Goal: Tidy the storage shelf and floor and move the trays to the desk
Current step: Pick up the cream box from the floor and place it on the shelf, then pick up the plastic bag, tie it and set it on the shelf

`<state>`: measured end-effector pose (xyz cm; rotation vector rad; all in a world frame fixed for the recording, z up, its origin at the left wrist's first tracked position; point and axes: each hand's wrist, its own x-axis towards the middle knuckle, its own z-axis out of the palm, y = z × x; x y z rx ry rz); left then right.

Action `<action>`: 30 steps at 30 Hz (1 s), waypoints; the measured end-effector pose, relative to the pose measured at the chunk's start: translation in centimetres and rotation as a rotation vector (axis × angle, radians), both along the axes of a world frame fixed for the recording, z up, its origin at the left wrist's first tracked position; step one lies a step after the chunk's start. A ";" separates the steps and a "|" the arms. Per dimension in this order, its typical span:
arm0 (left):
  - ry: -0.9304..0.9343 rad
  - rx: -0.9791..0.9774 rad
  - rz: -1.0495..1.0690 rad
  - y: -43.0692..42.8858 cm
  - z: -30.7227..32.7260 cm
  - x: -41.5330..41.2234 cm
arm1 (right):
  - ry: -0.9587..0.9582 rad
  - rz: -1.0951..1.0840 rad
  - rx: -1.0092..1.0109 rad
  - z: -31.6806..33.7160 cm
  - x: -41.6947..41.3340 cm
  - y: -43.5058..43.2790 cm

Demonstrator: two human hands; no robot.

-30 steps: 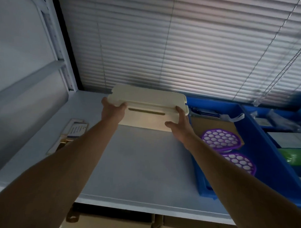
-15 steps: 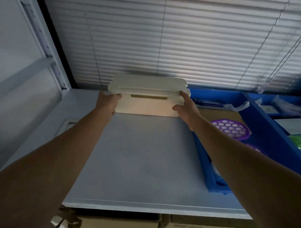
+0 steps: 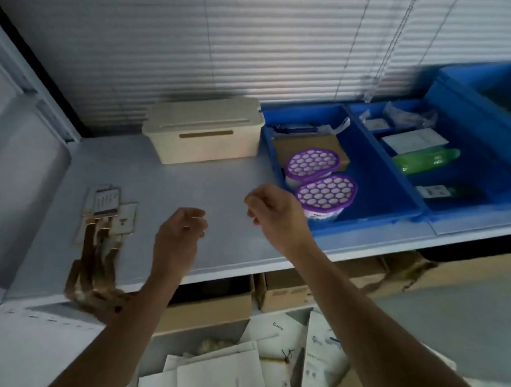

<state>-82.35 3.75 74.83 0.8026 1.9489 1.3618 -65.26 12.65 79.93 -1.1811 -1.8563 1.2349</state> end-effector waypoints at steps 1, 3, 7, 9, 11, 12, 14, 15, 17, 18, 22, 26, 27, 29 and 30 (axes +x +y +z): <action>0.065 -0.045 -0.064 -1.8 -0.9 2.5 | -0.035 0.010 0.038 -0.7 2.3 -2.6; 0.181 -0.110 -0.205 -5.6 -2.5 7.6 | -0.090 -0.009 0.031 -2.6 7.1 -7.8; 0.005 -0.340 -0.482 -12.0 -7.5 15.7 | -0.286 -0.164 -0.252 -10.2 18.0 -17.0; -0.080 -0.517 -0.582 -14.3 -11.4 18.5 | -0.404 -0.271 -0.427 -14.5 23.4 -20.9; -0.091 -0.687 -0.685 -16.1 -15.3 21.2 | -0.494 -0.347 -0.586 -17.9 28.5 -24.3; -0.074 -0.756 -0.728 -16.9 -17.1 22.6 | -0.536 -0.373 -0.661 -19.6 31.0 -25.8; -0.022 -0.858 -0.774 -18.0 -20.9 25.5 | -0.620 -0.415 -0.786 -23.2 35.8 -28.3; 0.002 -0.903 -0.781 -18.4 -22.7 27.0 | -0.646 -0.442 -0.838 -25.2 38.2 -29.5; 0.059 -0.974 -0.807 -18.6 -26.7 30.4 | -0.681 -0.490 -0.921 -30.0 42.8 -31.4; 0.096 -0.993 -0.824 -18.7 -29.1 32.2 | -0.700 -0.506 -0.955 -33.1 45.0 -32.2; 0.145 -0.951 -0.929 -17.8 -40.3 41.2 | -0.765 -0.495 -1.001 -46.4 51.6 -32.1; 0.107 -0.948 -1.032 -19.3 -55.0 48.7 | -0.930 -0.381 -0.907 -61.8 56.0 -30.2; 0.102 -0.969 -1.055 -20.0 -58.3 49.9 | -0.972 -0.370 -0.882 -65.2 56.6 -29.8; 0.095 -1.015 -1.087 -21.4 -63.6 51.7 | -0.992 -0.369 -0.887 -71.2 57.4 -29.1; 0.091 -1.038 -1.098 -22.0 -65.5 52.1 | -0.965 -0.382 -0.914 -73.8 57.5 -29.1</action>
